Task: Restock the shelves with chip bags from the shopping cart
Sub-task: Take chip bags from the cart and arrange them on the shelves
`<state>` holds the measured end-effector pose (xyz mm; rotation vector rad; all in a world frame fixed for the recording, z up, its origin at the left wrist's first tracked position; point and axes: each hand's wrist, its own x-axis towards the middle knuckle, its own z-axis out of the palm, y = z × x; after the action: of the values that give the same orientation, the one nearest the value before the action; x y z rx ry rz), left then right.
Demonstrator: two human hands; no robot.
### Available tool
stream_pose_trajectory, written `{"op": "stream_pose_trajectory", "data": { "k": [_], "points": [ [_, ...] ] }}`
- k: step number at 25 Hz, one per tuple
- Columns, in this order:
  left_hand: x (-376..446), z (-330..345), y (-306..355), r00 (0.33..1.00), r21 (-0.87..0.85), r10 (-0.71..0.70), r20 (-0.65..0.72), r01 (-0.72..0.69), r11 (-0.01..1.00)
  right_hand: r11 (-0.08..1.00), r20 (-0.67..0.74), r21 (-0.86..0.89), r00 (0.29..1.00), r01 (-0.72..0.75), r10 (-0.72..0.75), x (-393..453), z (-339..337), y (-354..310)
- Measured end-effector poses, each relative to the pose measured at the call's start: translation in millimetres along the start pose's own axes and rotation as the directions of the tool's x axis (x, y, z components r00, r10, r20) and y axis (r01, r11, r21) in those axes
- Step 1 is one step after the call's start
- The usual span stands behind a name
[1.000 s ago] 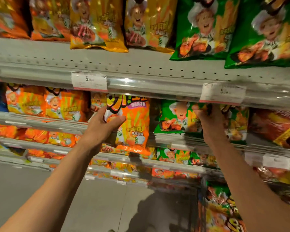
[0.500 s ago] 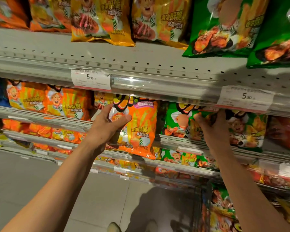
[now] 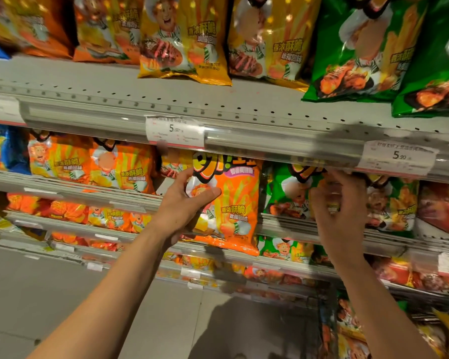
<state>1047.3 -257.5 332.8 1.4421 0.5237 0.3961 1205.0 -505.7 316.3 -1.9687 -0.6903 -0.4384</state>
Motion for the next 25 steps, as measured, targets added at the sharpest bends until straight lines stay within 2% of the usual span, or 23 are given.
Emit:
{"op": "stream_pose_trajectory", "data": {
  "k": [2, 5, 7, 12, 16, 19, 22, 25],
  "points": [
    [-4, -6, 5, 0.999, -0.043, 0.001, 0.048, 0.001, 0.999, 0.996, 0.128, -0.091, 0.991, -0.014, 0.026, 6, 8, -5],
    [-9, -37, 8, 0.994, -0.066, 0.023, 0.108, -0.016, 0.998, 0.983, 0.056, -0.128, 0.988, -0.135, 0.143, 9, 24, -19],
    [-11, -71, 7, 0.992, -0.099, 0.047, 0.12, -0.035, 0.994, 0.979, -0.011, -0.173, 0.994, -0.106, 0.105, -1, 44, -39],
    [-23, -186, 0, 0.992, -0.014, 0.063, 0.106, -0.062, 0.998, 0.982, 0.1, -0.086, 0.979, -0.17, 0.179, -47, 136, -131],
    [-34, -266, -10, 0.987, 0.018, 0.024, 0.156, -0.028, 0.999, 0.992, 0.201, -0.051, 0.972, -0.111, 0.119, -79, 206, -208],
    [-44, -304, -24, 0.977, -0.008, -0.049, 0.207, 0.051, 0.999, 0.987, 0.202, -0.049, 0.966, -0.153, 0.159, -99, 234, -239],
    [-46, -329, -22, 0.978, 0.055, -0.026, 0.208, 0.014, 0.998, 0.994, 0.176, -0.038, 0.978, -0.105, 0.11, -106, 239, -263],
    [-47, -348, -7, 0.955, 0.078, 0.031, 0.294, -0.056, 0.995, 1.0, 0.135, 0.013, 0.991, -0.007, 0.005, -93, 233, -287]
  ]
}}
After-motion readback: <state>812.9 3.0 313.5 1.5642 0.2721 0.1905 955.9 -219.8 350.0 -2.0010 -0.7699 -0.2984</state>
